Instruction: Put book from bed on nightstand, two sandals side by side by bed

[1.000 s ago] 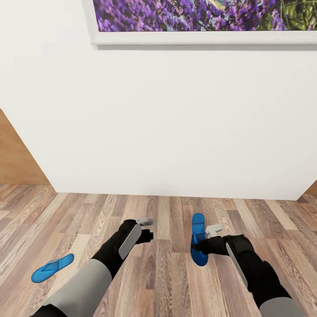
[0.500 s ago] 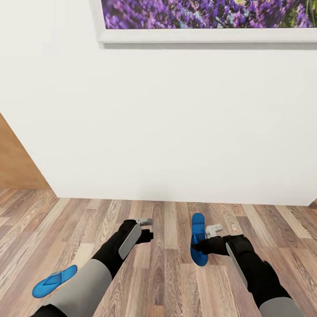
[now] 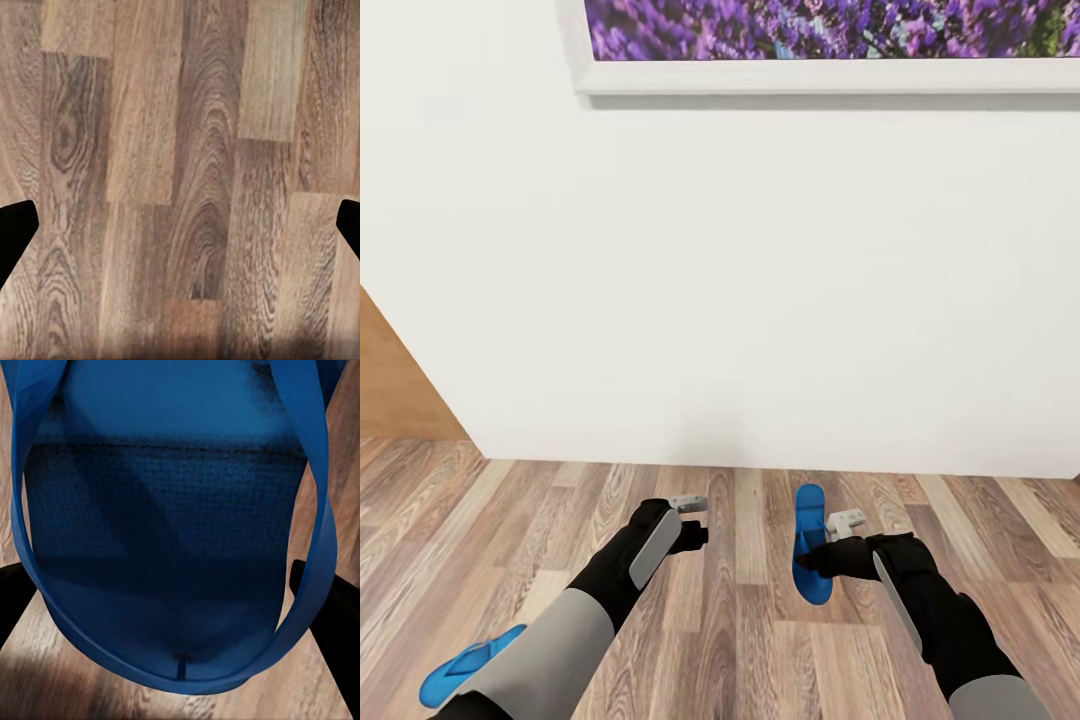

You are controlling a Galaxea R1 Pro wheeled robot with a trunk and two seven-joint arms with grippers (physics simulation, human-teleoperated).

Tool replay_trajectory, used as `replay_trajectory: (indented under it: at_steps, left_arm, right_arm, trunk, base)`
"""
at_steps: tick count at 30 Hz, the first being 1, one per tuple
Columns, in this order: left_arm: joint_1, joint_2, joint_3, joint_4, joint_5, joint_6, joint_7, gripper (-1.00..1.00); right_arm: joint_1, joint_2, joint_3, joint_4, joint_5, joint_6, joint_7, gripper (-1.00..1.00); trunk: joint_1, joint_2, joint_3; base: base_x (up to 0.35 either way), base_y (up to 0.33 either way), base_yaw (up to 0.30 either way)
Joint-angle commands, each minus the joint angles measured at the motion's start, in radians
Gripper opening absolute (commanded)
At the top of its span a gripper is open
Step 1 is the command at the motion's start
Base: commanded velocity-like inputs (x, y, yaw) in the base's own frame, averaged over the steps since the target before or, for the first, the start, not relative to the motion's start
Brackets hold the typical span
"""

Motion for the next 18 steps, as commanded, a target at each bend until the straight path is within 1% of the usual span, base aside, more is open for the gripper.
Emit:
replay_trajectory:
  at_steps: [1,18]
  left_arm:
    - [-0.001,0.0,-0.002,-0.001,0.01,0.001,0.01,1.0]
    - [-0.001,0.0,-0.002,-0.001,0.01,0.001,0.011,1.0]
  right_arm:
    - [-0.001,-0.001,0.001,-0.001,0.008,0.003,0.006,-1.0]
    - [-0.001,-0.001,0.001,-0.001,0.007,0.004,0.006,-1.0]
  trunk:
    - [0.0,0.0,-0.001]
    - [0.0,0.0,-0.001]
  base:
    - [0.028,0.002,0.0]
    - [0.007,0.001,0.0]
